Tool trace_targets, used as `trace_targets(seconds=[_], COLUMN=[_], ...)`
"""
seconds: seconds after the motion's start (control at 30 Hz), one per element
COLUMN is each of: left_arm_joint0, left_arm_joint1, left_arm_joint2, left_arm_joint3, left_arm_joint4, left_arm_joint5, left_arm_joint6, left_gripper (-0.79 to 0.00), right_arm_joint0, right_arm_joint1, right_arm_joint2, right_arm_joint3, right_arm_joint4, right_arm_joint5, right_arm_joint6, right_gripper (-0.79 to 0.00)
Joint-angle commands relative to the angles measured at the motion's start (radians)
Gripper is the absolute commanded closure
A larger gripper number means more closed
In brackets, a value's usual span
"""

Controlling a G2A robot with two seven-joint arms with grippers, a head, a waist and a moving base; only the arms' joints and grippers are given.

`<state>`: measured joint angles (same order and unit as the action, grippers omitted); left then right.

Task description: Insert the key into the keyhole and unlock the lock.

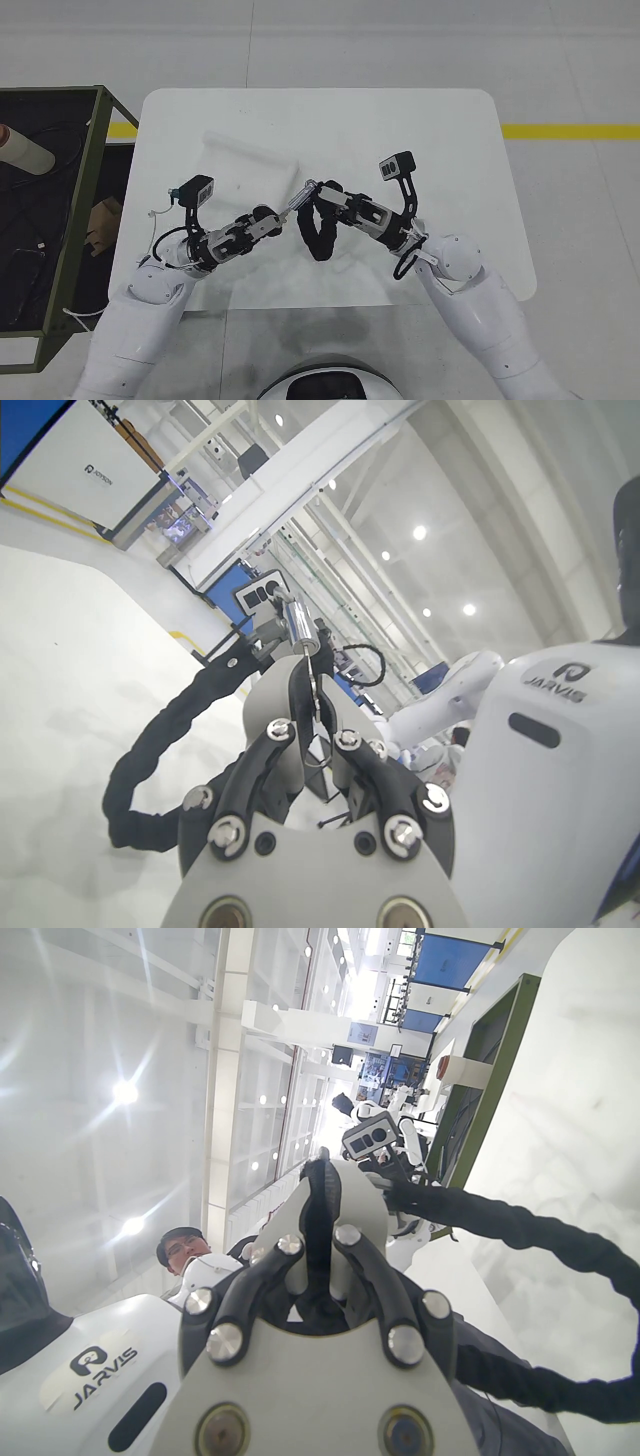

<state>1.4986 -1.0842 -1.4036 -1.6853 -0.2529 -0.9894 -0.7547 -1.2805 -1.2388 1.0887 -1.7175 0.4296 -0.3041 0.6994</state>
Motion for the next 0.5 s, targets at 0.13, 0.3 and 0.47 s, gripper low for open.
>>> trace_targets(seconds=[0.13,0.3,0.47], left_arm_joint0=[0.026,0.049,0.065], left_arm_joint1=[-0.026,-0.049,-0.064], left_arm_joint2=[-0.042,-0.063,-0.059], left_arm_joint3=[-0.068,-0.087,-0.084], left_arm_joint4=[0.362,0.699,0.975], left_arm_joint5=[-0.023,-0.023,-0.023], left_arm_joint6=[0.243,0.465,0.680], left_gripper=[0.000,0.000,0.000], right_arm_joint0=[-0.004,-0.003,-0.001], right_arm_joint1=[0.002,0.002,0.002], right_arm_joint2=[0.005,0.003,0.005], right_arm_joint3=[-0.007,-0.011,-0.008], right_arm_joint4=[-0.020,-0.035,-0.037], right_arm_joint5=[0.013,0.024,0.032], right_arm_joint6=[0.001,-0.001,-0.001], right_gripper=[0.000,0.000,0.000])
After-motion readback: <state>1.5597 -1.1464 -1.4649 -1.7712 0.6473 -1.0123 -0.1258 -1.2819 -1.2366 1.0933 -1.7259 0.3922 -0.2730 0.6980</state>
